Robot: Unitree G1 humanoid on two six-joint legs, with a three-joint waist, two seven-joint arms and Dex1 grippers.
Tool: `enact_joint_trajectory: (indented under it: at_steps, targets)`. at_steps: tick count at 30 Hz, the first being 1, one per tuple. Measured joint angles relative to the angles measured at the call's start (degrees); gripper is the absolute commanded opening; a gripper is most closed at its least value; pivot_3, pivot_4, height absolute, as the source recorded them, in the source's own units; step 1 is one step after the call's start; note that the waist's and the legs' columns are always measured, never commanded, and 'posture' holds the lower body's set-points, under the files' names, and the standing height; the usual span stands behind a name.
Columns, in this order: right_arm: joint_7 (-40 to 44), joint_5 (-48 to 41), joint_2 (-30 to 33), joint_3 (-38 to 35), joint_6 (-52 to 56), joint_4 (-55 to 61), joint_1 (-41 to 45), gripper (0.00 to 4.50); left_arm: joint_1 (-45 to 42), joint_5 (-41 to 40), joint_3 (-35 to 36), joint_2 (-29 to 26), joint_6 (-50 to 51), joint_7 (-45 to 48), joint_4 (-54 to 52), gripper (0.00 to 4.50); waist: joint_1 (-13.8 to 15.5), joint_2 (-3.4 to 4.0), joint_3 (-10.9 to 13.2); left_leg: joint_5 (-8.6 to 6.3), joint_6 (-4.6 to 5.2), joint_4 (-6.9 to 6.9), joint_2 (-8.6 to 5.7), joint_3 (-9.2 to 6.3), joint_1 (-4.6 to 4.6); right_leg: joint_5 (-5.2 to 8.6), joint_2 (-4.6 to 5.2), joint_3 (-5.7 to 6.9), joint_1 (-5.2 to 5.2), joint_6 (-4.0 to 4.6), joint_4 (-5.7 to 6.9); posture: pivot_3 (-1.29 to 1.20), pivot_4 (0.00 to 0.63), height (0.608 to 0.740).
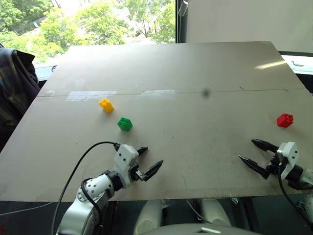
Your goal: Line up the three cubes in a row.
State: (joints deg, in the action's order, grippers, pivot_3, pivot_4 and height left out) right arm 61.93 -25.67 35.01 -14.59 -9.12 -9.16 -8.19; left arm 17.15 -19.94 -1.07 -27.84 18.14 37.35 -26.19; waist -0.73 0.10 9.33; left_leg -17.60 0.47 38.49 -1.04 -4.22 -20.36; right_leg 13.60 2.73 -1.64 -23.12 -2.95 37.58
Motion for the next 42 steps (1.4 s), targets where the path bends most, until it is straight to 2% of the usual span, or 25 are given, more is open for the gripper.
enact_joint_trajectory:
  at_steps: [24, 30, 34, 37, 42]
  targets:
    - [-1.9, -0.1, -0.6, 0.1, 1.5, 4.3, -2.3, 4.5, -1.6, 0.1, 0.0, 0.0, -2.2, 1.7, 2.8, 4.41, 0.0, 0.01, 0.0, 0.0, 0.0, 0.0, 0.0, -0.01, 0.01, 0.0, 0.0, 0.0, 0.0, 0.0, 0.01, 0.0, 0.15, 0.74]
    - [-7.5, -1.4, -2.3, -4.0, 2.4, 6.0, -2.8, 4.5, -6.0, -0.9, -0.6, -1.0, 0.0, 4.2, 3.5, 4.41, 0.1, 0.0, 0.0, 0.0, 0.0, 0.01, -0.02, -0.03, -0.04, 0.0, 0.0, 0.03, 0.0, -0.01, -0.01, 0.0, 0.15, 0.74]
    - [-10.8, -1.5, -0.1, -10.7, 2.9, 5.5, -4.5, 4.5, -9.6, -3.4, -1.7, -4.0, 1.7, 9.3, 2.1, 4.41, 0.1, 0.0, 0.0, 0.0, 0.0, 0.0, -0.04, -0.05, -0.09, 0.0, 0.0, 0.05, -0.01, -0.01, -0.07, 0.0, 0.15, 0.74]
    - [-17.1, -1.5, 0.2, -14.1, 6.8, 5.3, -3.3, 4.5, -16.1, -5.4, -3.0, -4.8, 4.8, 11.4, 1.3, 4.41, 0.0, -0.02, 0.0, 0.0, 0.0, 0.0, -0.05, -0.04, -0.1, -0.01, -0.02, 0.04, -0.01, 0.0, -0.04, 0.0, 0.15, 0.74]
    - [-28.1, 2.3, 0.1, -13.6, 14.0, 4.1, 2.8, 4.5, -25.4, -6.8, -6.5, -5.9, 9.4, 13.3, -0.3, 4.41, -0.3, 0.0, 0.0, 0.01, 0.0, 0.01, -0.17, 0.08, -0.05, -0.01, -0.05, -0.06, -0.02, -0.01, 0.01, 0.0, 0.15, 0.74]
